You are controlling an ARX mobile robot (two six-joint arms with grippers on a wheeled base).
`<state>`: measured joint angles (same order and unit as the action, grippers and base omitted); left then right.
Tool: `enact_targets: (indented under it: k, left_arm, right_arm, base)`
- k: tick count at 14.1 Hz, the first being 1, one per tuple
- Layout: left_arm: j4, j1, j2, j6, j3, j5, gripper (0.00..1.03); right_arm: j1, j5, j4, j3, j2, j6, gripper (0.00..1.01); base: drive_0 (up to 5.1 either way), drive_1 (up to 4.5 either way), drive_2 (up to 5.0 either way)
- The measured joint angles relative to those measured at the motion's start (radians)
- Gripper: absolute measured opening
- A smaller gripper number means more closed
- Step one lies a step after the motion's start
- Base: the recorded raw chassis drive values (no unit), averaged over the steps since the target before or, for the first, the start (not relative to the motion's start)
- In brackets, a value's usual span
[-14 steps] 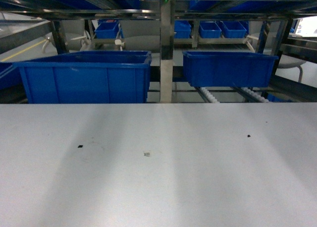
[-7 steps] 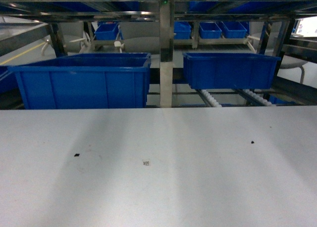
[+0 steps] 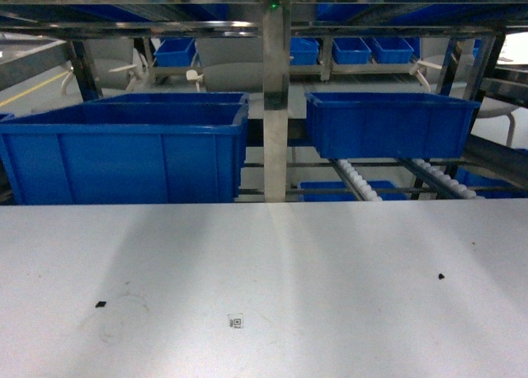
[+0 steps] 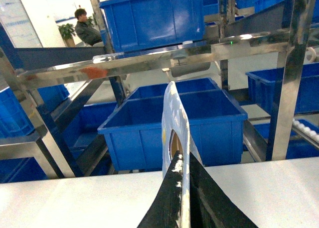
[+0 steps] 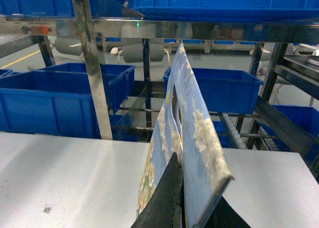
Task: Move flower gift bag to table near conveyor
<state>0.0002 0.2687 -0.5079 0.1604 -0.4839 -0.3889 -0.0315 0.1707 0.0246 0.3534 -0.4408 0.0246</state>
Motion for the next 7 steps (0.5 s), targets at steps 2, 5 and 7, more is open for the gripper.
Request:
enact_targets:
  k: [2, 5, 7]
  left_arm:
    - [0.001, 0.0, 0.005, 0.0, 0.0, 0.0, 0.02]
    - [0.0, 0.0, 0.005, 0.0, 0.0, 0.0, 0.02]
    - [0.001, 0.0, 0.005, 0.0, 0.0, 0.0, 0.02]
  right_arm:
    - [0.0, 0.0, -0.002, 0.0, 0.0, 0.0, 0.02]
    - [-0.026, 0.044, 0.087, -0.018, -0.029, -0.023, 0.02]
    - [-0.042, 0.074, 0.173, -0.05, -0.102, -0.045, 0.02]
  base:
    - [0.0, 0.0, 0.0]
    - [0.0, 0.0, 0.0]
    - [0.0, 0.0, 0.0]
